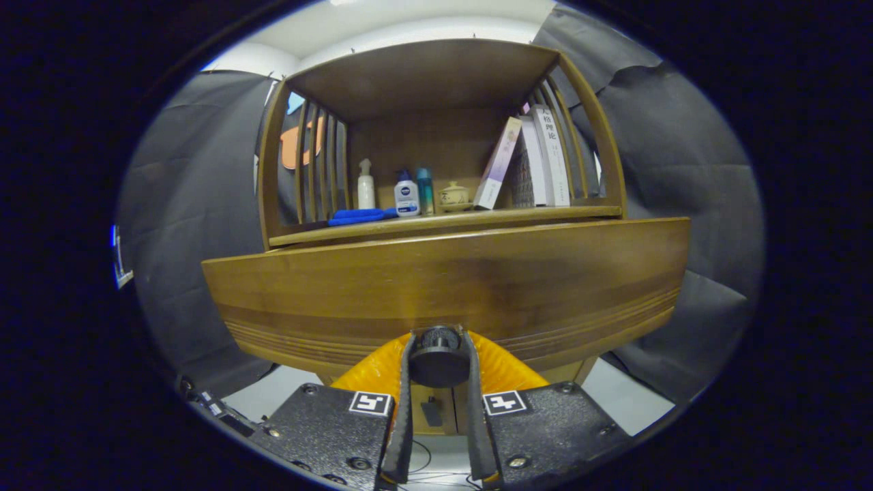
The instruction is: Pull open the drawer, take out the items inside it, and place them on the countertop above the cabinet.
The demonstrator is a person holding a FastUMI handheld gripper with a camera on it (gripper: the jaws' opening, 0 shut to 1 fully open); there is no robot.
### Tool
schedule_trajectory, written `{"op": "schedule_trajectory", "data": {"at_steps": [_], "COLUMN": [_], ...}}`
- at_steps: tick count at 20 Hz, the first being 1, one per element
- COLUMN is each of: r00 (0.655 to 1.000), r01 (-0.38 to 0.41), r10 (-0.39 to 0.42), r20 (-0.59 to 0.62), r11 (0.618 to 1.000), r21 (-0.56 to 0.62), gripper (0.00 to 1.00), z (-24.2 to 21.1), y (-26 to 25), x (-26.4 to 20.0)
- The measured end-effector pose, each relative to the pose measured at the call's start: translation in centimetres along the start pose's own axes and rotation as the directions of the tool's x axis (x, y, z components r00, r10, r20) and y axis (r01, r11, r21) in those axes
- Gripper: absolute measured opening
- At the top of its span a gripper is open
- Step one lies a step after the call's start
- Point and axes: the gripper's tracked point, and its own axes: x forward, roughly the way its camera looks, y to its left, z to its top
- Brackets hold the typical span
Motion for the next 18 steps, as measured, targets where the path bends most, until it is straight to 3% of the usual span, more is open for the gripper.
{"op": "schedule_trajectory", "data": {"at_steps": [18], "r00": [1.0], "r01": [-0.009], "r10": [0.01], "r20": [-0.027], "r11": [1.0], "r21": [0.001], "gripper": [0.36], "z": [-2.3], "y": [0.5], "x": [-5.6]}}
